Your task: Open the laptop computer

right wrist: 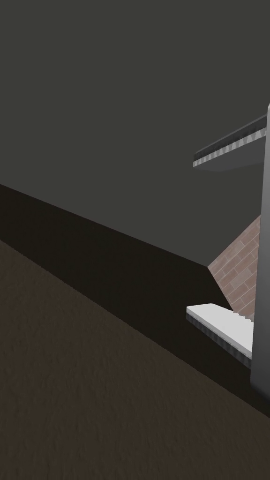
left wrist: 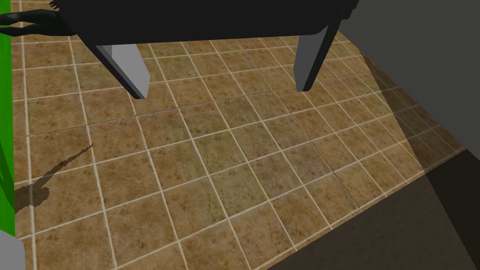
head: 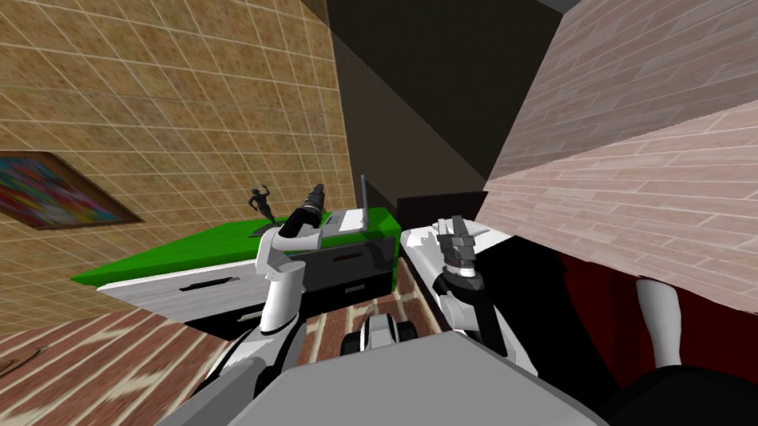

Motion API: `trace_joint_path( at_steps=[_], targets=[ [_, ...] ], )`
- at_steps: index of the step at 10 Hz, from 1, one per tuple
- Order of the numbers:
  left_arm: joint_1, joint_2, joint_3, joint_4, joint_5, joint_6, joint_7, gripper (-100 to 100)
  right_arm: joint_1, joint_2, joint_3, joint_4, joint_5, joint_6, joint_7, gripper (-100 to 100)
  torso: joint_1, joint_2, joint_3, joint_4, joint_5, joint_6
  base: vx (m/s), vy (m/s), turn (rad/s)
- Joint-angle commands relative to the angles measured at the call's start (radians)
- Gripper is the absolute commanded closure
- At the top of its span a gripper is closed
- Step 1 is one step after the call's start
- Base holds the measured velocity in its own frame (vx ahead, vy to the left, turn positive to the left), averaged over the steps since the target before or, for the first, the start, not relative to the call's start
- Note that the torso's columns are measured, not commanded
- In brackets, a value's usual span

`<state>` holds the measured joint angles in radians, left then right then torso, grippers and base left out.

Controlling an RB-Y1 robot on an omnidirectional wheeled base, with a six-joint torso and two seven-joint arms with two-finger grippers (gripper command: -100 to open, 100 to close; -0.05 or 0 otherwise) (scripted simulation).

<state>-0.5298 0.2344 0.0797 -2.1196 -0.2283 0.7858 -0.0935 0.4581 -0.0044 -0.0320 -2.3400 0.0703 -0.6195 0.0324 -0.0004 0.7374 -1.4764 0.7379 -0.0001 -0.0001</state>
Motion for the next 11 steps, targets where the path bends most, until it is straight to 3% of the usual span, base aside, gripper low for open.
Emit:
trace_joint_path(
  at_steps=[1,3,4,6,9,11],
  targets=[
    [-0.070,-0.005,0.004,0.020,-0.014,0.079,-0.012,-100,0.000,0.000,0.000,0.000,0.000,0.000,0.000,0,0.000,0.000,0.000,0.000,0.000,0.000,0.021,-0.050,0.046],
    [-0.087,-0.005,0.004,0.020,-0.014,0.124,-0.012,-100,0.000,0.000,0.000,0.000,0.000,0.000,0.000,0,0.001,0.001,0.001,0.000,0.000,0.000,0.017,-0.029,0.005],
    [-0.133,-0.009,0.007,0.035,-0.022,0.158,-0.020,-100,0.000,0.000,0.000,0.000,0.000,0.000,0.000,0,0.002,0.001,0.001,0.000,0.001,0.000,0.019,-0.042,0.043],
    [-0.143,-0.009,0.007,0.035,-0.022,0.193,-0.020,-100,0.000,0.000,0.000,0.000,0.000,0.000,0.000,0,0.000,0.000,0.000,0.000,0.000,0.000,0.017,-0.032,0.009],
    [-0.237,-0.017,0.013,0.067,-0.037,0.286,-0.035,-100,0.000,0.000,0.000,0.000,0.000,0.000,0.000,0,0.000,0.001,0.000,0.000,0.000,0.000,0.020,-0.042,0.036],
    [-0.252,-0.017,0.013,0.067,-0.037,0.327,-0.035,-100,0.000,0.000,0.000,0.000,0.000,0.000,0.000,0,0.000,0.000,0.000,0.000,0.000,0.000,0.022,-0.032,0.006]
  ],
)
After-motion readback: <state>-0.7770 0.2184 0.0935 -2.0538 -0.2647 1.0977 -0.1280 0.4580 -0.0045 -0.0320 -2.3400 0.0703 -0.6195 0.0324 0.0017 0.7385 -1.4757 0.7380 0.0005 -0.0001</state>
